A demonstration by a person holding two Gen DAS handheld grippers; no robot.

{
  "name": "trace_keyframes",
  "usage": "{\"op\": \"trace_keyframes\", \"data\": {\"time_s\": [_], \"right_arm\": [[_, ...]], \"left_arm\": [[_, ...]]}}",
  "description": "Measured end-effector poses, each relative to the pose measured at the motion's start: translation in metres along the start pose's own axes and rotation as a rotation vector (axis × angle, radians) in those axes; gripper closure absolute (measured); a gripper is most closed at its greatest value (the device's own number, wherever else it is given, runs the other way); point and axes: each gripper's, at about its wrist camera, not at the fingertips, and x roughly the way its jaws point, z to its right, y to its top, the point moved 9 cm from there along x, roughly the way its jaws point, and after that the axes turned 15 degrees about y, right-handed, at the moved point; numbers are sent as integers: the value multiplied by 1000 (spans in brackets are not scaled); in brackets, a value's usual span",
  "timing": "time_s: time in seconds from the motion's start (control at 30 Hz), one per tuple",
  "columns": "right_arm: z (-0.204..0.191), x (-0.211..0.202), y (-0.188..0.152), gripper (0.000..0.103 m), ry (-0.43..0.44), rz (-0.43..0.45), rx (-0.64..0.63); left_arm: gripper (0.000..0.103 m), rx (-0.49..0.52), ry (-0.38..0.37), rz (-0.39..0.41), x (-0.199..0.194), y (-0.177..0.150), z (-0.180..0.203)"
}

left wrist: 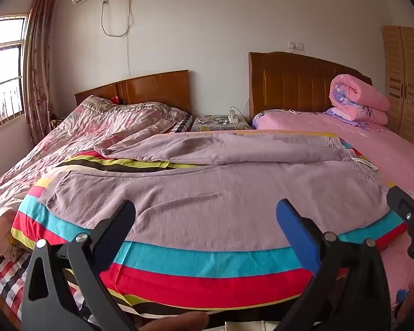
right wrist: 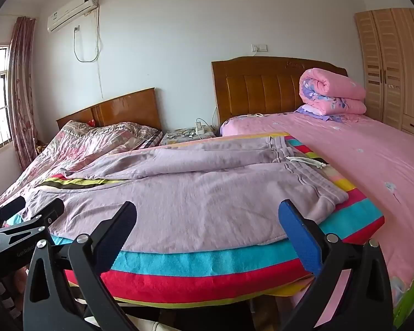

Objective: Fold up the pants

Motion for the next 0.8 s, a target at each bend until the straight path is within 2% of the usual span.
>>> {"op": "trace_keyframes", "data": {"time_s": [0.8], "right_arm": [[-4,-2,1,4,-2,4,-11]], "left_arm": [[1,8,-3,-21,2,-5,1]]}}
